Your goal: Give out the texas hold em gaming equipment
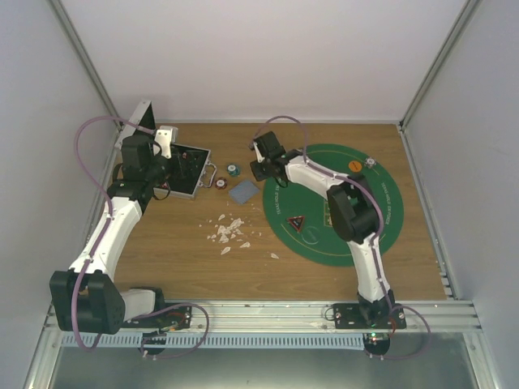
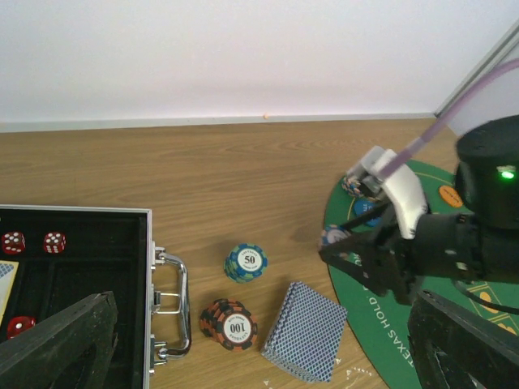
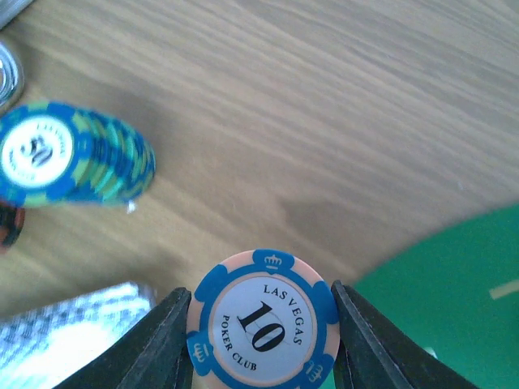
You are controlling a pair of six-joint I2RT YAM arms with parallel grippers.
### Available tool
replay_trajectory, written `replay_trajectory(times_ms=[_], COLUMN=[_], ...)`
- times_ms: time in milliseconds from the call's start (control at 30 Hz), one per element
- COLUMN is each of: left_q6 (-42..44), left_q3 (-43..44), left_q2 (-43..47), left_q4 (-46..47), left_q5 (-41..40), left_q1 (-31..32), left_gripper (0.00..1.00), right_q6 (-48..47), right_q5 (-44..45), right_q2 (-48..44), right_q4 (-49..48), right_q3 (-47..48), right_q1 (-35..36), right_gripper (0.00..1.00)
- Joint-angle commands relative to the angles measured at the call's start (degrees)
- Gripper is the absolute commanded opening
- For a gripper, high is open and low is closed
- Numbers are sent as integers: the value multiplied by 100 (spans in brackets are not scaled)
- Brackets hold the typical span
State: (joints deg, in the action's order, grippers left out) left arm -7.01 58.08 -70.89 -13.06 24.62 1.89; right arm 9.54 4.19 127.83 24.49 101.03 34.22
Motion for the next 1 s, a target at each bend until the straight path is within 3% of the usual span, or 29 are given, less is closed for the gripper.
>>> replay_trajectory(times_ms=[0,400,967], left_q6=[-16,-20,-13], left_q3=[46,36,36], left_q2=[23,18,23], left_q4=[259,279,272], left_q5=[44,44,20], left_q1=[39,39,74], left_gripper=[98,98,98], right_q6=[118,544,1222], right_q5=[206,99,478], right_q2=[-924,-2960,-4184], right_q4=[-534,-1245,-1393], right_q3=[-883,-3923,-5541], right_q1=[24,78,1095], right_gripper=[31,31,31])
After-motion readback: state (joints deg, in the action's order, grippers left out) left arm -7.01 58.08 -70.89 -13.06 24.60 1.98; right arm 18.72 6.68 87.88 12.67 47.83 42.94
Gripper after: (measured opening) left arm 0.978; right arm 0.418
